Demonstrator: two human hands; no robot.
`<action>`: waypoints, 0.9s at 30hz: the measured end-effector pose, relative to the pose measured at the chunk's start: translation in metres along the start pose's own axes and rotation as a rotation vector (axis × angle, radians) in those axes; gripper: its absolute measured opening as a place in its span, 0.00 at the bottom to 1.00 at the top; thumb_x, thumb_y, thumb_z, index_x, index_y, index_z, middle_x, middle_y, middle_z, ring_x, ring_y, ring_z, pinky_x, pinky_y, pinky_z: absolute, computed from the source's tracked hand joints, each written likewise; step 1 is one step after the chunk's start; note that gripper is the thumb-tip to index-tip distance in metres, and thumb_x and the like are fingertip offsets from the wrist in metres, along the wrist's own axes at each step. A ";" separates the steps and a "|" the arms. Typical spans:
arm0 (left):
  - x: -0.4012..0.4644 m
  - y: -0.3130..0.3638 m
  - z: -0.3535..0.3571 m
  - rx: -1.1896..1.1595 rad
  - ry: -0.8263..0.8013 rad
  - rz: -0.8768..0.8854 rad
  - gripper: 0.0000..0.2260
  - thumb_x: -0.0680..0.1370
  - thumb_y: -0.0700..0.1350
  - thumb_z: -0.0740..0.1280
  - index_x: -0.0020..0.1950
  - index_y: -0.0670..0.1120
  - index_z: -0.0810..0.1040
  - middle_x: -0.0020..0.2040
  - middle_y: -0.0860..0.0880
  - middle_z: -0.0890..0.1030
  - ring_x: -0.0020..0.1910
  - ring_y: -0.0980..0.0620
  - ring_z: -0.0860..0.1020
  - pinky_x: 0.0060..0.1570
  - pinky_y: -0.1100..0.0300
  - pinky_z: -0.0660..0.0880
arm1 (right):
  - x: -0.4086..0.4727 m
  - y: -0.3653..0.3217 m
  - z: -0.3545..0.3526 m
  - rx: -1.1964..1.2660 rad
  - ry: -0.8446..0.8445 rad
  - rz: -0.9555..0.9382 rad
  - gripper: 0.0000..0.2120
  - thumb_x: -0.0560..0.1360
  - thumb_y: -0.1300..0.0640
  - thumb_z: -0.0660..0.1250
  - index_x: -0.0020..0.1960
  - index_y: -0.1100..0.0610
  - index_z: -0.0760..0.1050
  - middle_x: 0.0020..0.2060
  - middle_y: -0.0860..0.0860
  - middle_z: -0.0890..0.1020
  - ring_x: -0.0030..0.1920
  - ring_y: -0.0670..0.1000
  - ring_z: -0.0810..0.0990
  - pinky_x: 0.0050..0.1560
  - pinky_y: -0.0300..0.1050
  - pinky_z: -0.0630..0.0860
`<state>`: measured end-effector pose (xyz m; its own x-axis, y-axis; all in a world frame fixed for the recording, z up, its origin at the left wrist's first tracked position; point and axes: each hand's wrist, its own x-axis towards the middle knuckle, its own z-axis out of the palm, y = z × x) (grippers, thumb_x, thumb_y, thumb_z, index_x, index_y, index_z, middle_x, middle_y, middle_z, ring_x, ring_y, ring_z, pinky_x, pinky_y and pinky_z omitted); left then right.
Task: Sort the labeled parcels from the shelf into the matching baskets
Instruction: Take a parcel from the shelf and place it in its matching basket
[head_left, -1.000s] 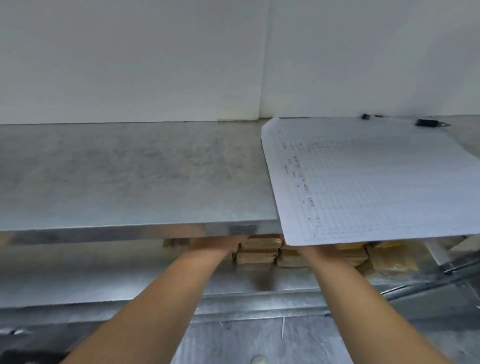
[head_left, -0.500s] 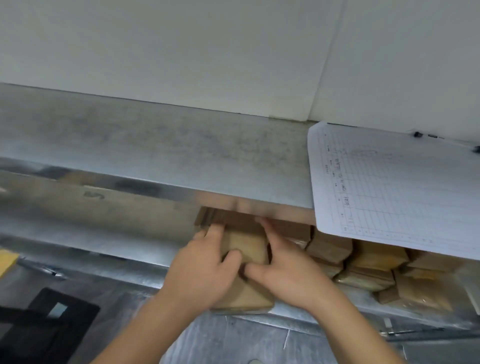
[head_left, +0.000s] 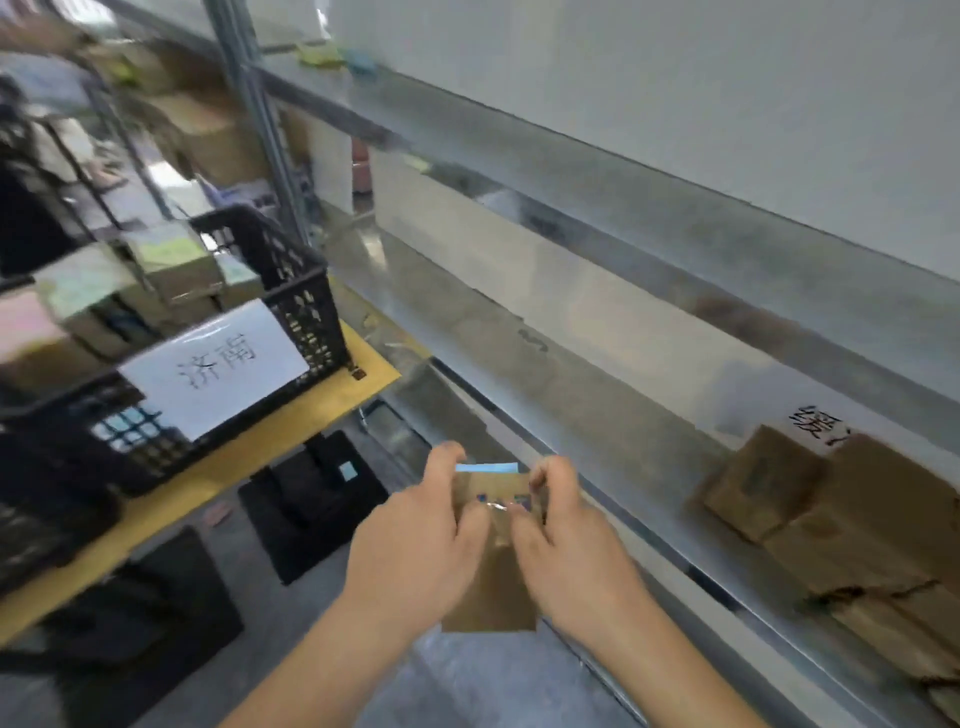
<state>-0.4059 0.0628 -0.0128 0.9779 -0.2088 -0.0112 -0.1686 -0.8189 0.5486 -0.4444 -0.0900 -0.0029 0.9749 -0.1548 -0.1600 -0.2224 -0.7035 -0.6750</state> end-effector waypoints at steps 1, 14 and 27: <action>-0.003 -0.019 -0.010 0.033 -0.012 -0.019 0.20 0.79 0.53 0.57 0.70 0.61 0.58 0.45 0.53 0.80 0.43 0.46 0.79 0.39 0.52 0.73 | 0.004 -0.015 0.015 0.007 -0.049 -0.013 0.15 0.81 0.50 0.60 0.65 0.42 0.61 0.51 0.45 0.77 0.54 0.55 0.79 0.49 0.49 0.72; -0.033 -0.177 -0.121 0.030 0.349 -0.343 0.08 0.80 0.59 0.52 0.49 0.56 0.62 0.38 0.55 0.74 0.36 0.54 0.73 0.34 0.55 0.65 | 0.054 -0.172 0.160 0.099 -0.194 -0.355 0.08 0.81 0.41 0.61 0.48 0.45 0.67 0.49 0.48 0.74 0.50 0.41 0.73 0.43 0.34 0.70; 0.023 -0.250 -0.175 0.142 0.542 -0.603 0.25 0.77 0.60 0.50 0.75 0.60 0.60 0.53 0.52 0.71 0.50 0.51 0.73 0.45 0.51 0.76 | 0.149 -0.270 0.232 0.242 -0.389 -0.570 0.15 0.82 0.53 0.64 0.68 0.44 0.69 0.59 0.43 0.70 0.58 0.27 0.66 0.51 0.18 0.64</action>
<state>-0.3199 0.3559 -0.0041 0.8233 0.5459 0.1555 0.4261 -0.7754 0.4660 -0.2414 0.2379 -0.0114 0.8765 0.4788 0.0496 0.2792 -0.4217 -0.8627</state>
